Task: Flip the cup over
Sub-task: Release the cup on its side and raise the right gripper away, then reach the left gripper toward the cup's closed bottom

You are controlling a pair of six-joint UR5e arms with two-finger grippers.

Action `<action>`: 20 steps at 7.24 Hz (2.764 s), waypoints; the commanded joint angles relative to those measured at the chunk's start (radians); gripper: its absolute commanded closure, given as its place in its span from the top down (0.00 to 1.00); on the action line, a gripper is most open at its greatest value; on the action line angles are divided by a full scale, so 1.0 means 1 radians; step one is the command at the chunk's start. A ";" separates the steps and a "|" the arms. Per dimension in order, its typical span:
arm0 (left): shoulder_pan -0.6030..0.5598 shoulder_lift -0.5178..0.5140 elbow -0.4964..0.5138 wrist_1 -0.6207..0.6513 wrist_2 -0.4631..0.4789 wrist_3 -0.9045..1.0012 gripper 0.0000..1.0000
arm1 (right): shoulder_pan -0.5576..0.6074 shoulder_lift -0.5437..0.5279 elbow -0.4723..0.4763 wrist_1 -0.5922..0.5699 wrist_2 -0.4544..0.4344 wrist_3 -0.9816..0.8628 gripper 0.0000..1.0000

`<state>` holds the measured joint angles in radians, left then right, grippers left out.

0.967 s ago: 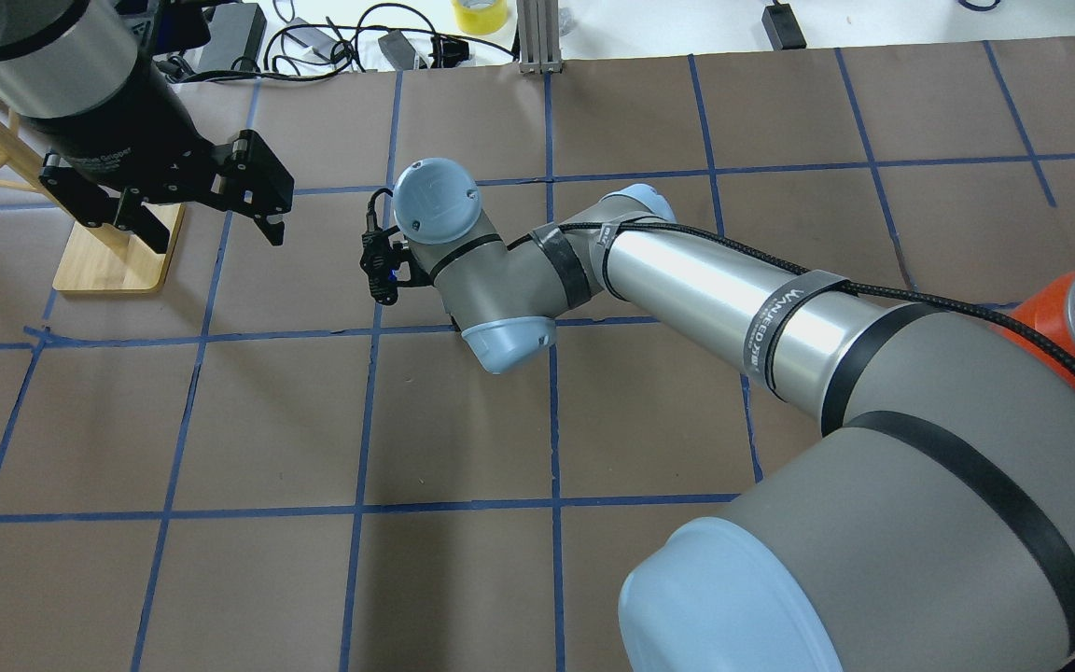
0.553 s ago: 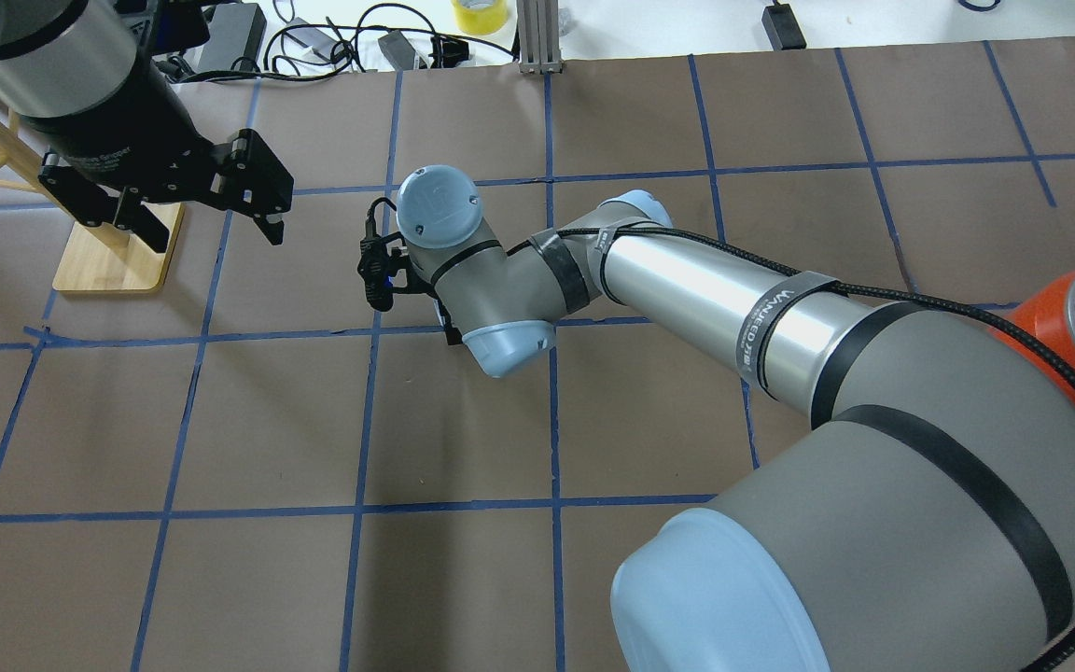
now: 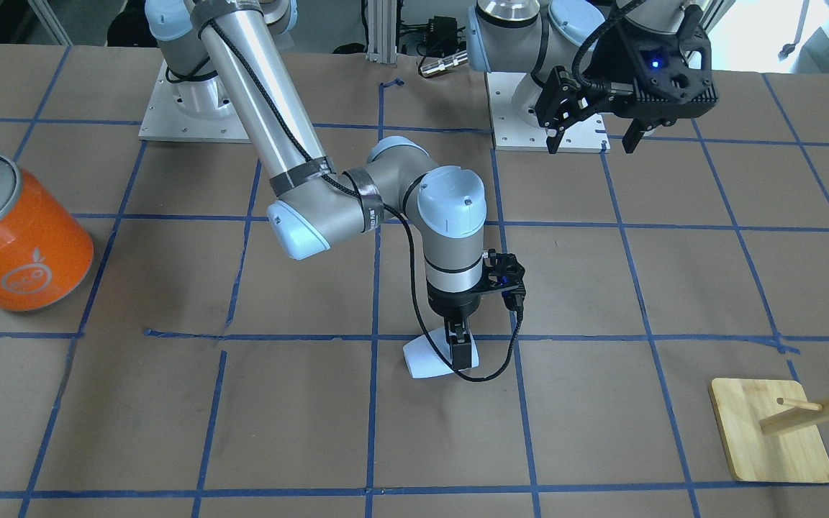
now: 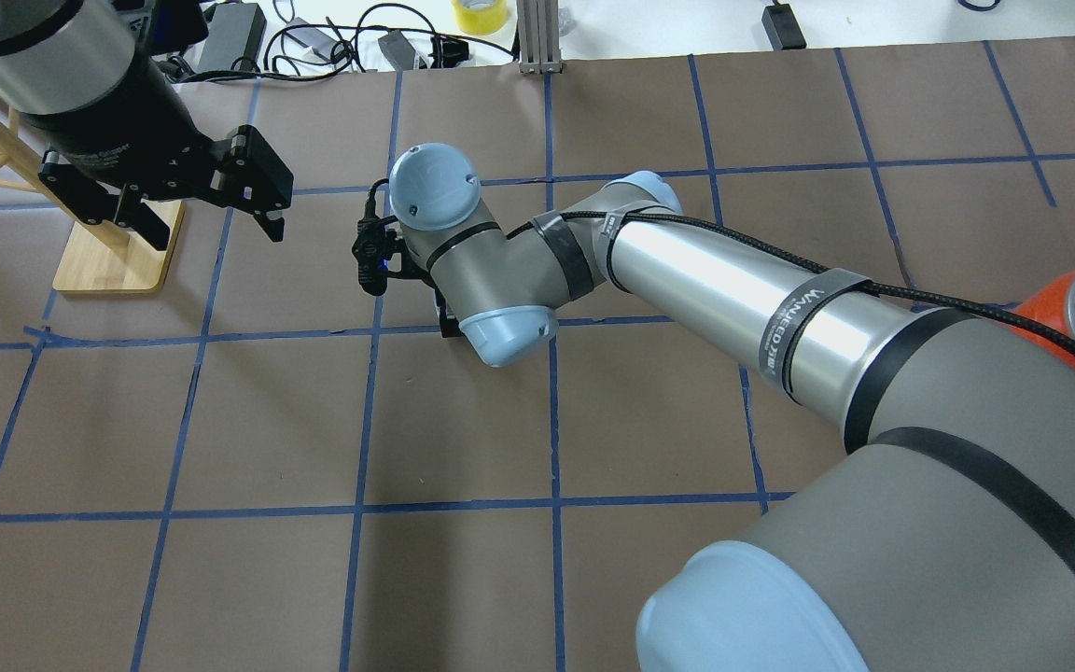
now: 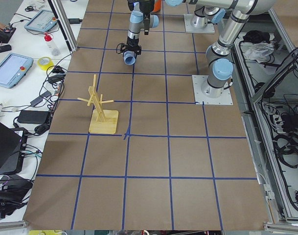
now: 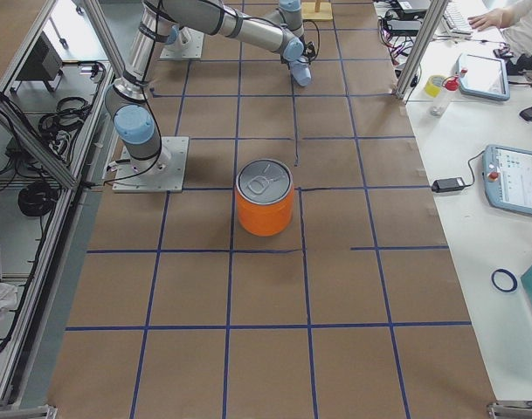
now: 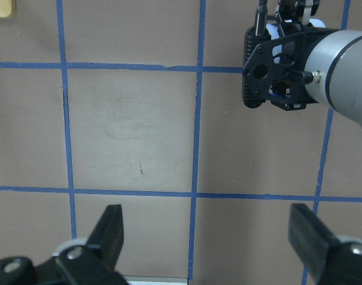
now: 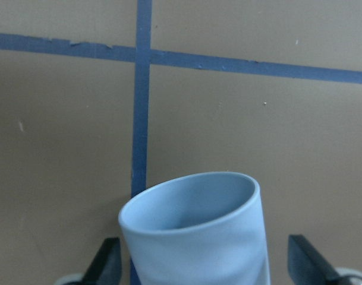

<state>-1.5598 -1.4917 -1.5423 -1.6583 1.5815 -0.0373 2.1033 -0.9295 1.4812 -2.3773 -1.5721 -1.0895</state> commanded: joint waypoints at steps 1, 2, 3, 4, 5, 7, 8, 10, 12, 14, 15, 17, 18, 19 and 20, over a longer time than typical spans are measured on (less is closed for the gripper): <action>0.038 -0.005 0.008 0.000 -0.009 0.014 1.00 | -0.011 -0.112 -0.007 0.114 0.004 0.051 1.00; 0.078 -0.022 0.010 0.002 -0.014 0.026 1.00 | -0.031 -0.145 0.002 0.121 -0.009 0.133 1.00; 0.093 -0.030 -0.002 0.017 -0.015 0.043 1.00 | -0.086 -0.176 0.010 0.159 -0.040 0.199 1.00; 0.119 -0.054 -0.016 0.046 -0.094 0.048 1.00 | -0.173 -0.205 0.010 0.197 -0.028 0.317 1.00; 0.182 -0.089 -0.036 0.093 -0.244 0.078 1.00 | -0.239 -0.271 0.010 0.287 -0.029 0.476 1.00; 0.227 -0.186 -0.123 0.284 -0.367 0.083 1.00 | -0.384 -0.368 0.010 0.447 -0.039 0.798 1.00; 0.227 -0.247 -0.197 0.422 -0.437 0.082 1.00 | -0.443 -0.414 0.011 0.513 -0.025 0.880 1.00; 0.227 -0.336 -0.271 0.561 -0.570 0.080 1.00 | -0.512 -0.489 0.010 0.630 -0.025 0.998 1.00; 0.227 -0.427 -0.310 0.653 -0.726 0.073 0.99 | -0.511 -0.499 0.030 0.639 -0.022 1.132 1.00; 0.227 -0.485 -0.360 0.744 -0.825 0.074 0.97 | -0.509 -0.514 0.039 0.668 -0.006 1.152 1.00; 0.225 -0.521 -0.364 0.738 -0.918 0.074 0.98 | -0.511 -0.517 0.050 0.668 -0.025 1.152 1.00; 0.221 -0.570 -0.381 0.732 -0.997 0.070 0.99 | -0.514 -0.519 0.053 0.658 -0.014 1.139 1.00; 0.213 -0.596 -0.381 0.726 -1.020 0.060 0.99 | -0.516 -0.519 0.054 0.650 -0.011 1.143 1.00; 0.195 -0.617 -0.380 0.715 -1.029 0.045 0.98 | -0.517 -0.520 0.054 0.652 -0.025 1.145 1.00; 0.161 -0.625 -0.378 0.726 -1.072 -0.004 0.93 | -0.517 -0.522 0.054 0.650 -0.025 1.148 1.00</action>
<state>-1.3657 -2.0994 -1.9219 -0.9364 0.5496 0.0028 1.5870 -1.4495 1.5352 -1.7253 -1.5932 0.0553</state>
